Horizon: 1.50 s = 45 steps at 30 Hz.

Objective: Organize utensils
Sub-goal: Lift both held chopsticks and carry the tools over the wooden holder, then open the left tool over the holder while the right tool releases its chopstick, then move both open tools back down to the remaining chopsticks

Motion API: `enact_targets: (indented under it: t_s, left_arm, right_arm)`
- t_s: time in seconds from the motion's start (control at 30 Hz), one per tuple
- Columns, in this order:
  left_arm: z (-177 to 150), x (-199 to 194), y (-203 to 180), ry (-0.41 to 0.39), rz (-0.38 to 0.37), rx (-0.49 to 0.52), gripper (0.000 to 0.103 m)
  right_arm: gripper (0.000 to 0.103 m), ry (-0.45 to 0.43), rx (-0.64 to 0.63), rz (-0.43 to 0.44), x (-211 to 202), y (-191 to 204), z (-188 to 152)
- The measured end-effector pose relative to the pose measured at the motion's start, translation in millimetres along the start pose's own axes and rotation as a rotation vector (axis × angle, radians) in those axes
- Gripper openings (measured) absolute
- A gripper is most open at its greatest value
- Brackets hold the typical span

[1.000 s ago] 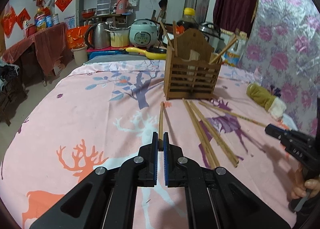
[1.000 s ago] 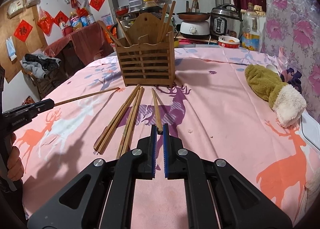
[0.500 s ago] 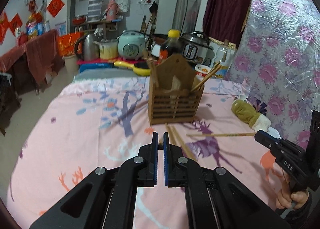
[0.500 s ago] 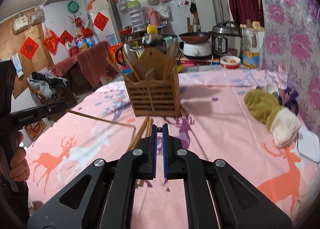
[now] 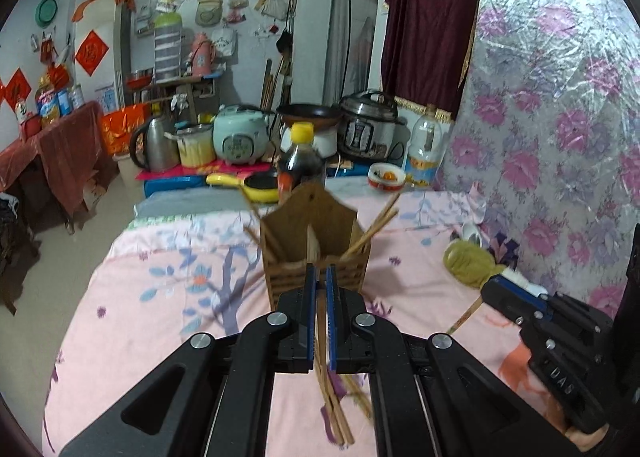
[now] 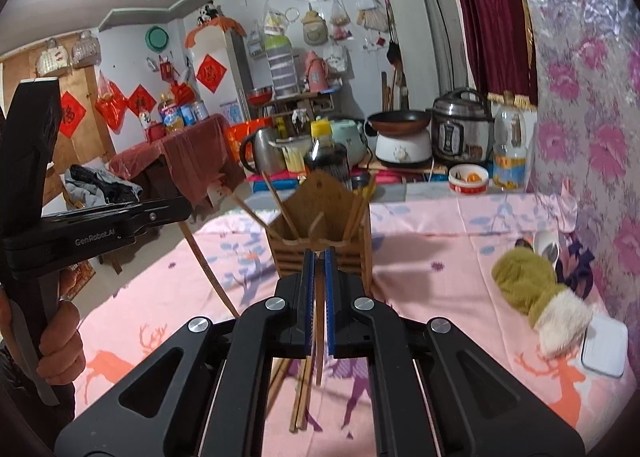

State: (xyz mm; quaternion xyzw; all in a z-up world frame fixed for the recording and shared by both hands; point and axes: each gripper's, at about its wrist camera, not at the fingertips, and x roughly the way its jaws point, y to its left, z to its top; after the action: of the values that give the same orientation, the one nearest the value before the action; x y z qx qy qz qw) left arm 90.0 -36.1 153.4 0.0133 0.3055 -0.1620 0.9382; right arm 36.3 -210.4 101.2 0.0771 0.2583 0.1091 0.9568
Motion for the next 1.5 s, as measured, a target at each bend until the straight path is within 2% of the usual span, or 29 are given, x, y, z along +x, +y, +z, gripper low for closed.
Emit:
enact_targets:
  t_s: [0.17, 0.37, 0.53, 0.63, 0.77, 0.83, 0.87, 0.9, 0.97, 1.07, 1.2, 1.33, 1.4, 1.5]
  left_arm:
    - [37, -4, -1, -0.053, 0.014, 0.002, 0.005]
    - [87, -5, 3, -0.141, 0.047, -0.009, 0.005]
    - [117, 16, 6, -0.183, 0.088, -0.007, 0.005]
    - [121, 37, 12, -0.183, 0.098, -0.016, 0.005]
    - [101, 79, 27, -0.15, 0.101, -0.05, 0.006]
    - [85, 98, 39, -0.09, 0.09, -0.084, 0.014]
    - [76, 105, 46, -0.061, 0.082, -0.102, 0.029]
    - [69, 106, 51, -0.055, 0.084, -0.115, 0.042]
    - [58, 101, 62, -0.061, 0.1, -0.142, 0.049]
    - [45, 91, 80, -0.05, 0.081, -0.202, 0.058]
    - [16, 69, 96, -0.059, 0.109, -0.264, 0.073]
    - [-20, 53, 100, -0.034, 0.125, -0.295, 0.075]
    - [-45, 46, 98, -0.013, 0.128, -0.306, 0.082]
    - [-88, 41, 92, 0.032, 0.144, -0.298, 0.088]
  right_arm:
    - [0.006, -0.044, -0.004, 0.003, 8, 6, 33]
    - [0.006, -0.17, -0.015, -0.029, 18, 15, 87]
    - [0.006, -0.26, -0.03, -0.076, 36, 19, 119]
    - [0.006, -0.25, -0.029, -0.096, 59, 17, 123]
    - [0.007, -0.164, -0.03, -0.113, 106, 7, 106]
    - [0.01, -0.103, -0.015, -0.113, 122, 0, 92]
    - [0.011, -0.098, -0.008, -0.115, 121, -2, 88]
    - [0.012, -0.1, -0.003, -0.115, 117, -5, 85]
    - [0.017, -0.12, -0.002, -0.12, 106, -7, 83]
    - [0.027, -0.162, -0.011, -0.141, 81, -7, 78]
    - [0.041, -0.166, -0.009, -0.138, 57, -5, 60]
    - [0.049, -0.135, 0.008, -0.136, 36, -7, 27]
    - [0.061, -0.094, 0.036, -0.11, 28, -10, 5]
    - [0.069, -0.019, 0.042, -0.065, 22, -12, -29]
